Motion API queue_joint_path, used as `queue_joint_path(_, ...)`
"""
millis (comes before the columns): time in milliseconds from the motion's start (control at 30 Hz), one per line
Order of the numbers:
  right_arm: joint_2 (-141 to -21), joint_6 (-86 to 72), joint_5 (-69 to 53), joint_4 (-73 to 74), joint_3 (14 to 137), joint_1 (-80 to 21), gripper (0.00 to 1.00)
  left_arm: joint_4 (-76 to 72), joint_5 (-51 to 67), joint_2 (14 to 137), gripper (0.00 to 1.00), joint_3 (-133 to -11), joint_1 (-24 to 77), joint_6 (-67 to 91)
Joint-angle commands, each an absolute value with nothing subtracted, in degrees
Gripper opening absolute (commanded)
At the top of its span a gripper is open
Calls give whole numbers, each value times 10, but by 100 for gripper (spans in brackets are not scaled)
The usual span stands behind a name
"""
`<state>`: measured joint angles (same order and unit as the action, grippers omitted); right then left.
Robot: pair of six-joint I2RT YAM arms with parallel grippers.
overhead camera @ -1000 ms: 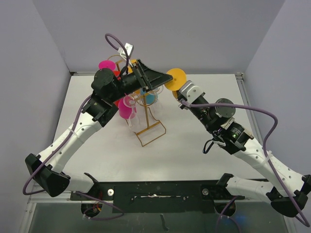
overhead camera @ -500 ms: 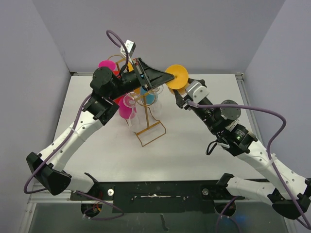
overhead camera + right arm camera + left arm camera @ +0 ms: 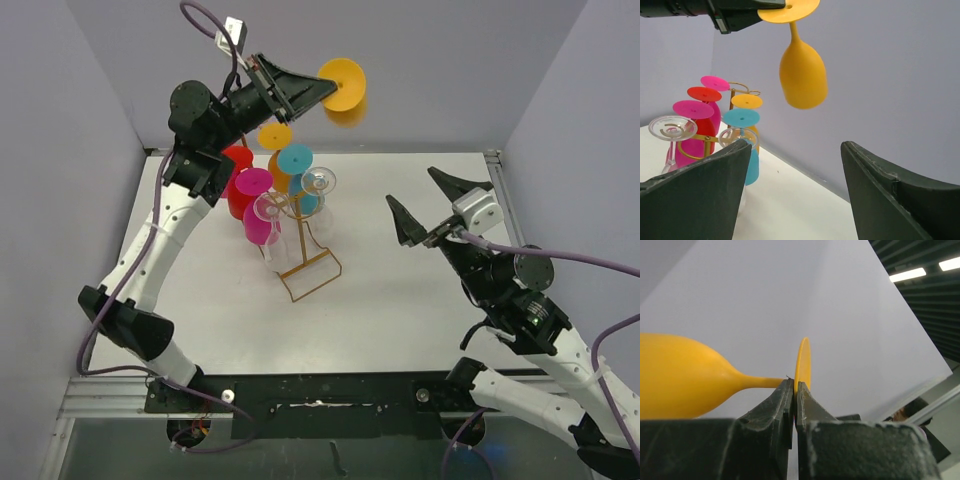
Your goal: Place the wine glass upside down on the wine glass rack
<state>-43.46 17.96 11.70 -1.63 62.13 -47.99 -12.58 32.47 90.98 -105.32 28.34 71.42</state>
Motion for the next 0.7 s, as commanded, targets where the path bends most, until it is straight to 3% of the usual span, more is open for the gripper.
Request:
queue_joint_path(0,-406,131,124,-33,607,-477,74,-94,329,964,0,-1155,245,709)
queue_joint_path(400,-381,69,111,-25,585,-477,75,-30,340,1107,0,-1298,152,754)
queue_joint_path(667,-388,43,106,-22,576,-478,75,14,329,1115,0,-1262,109,738)
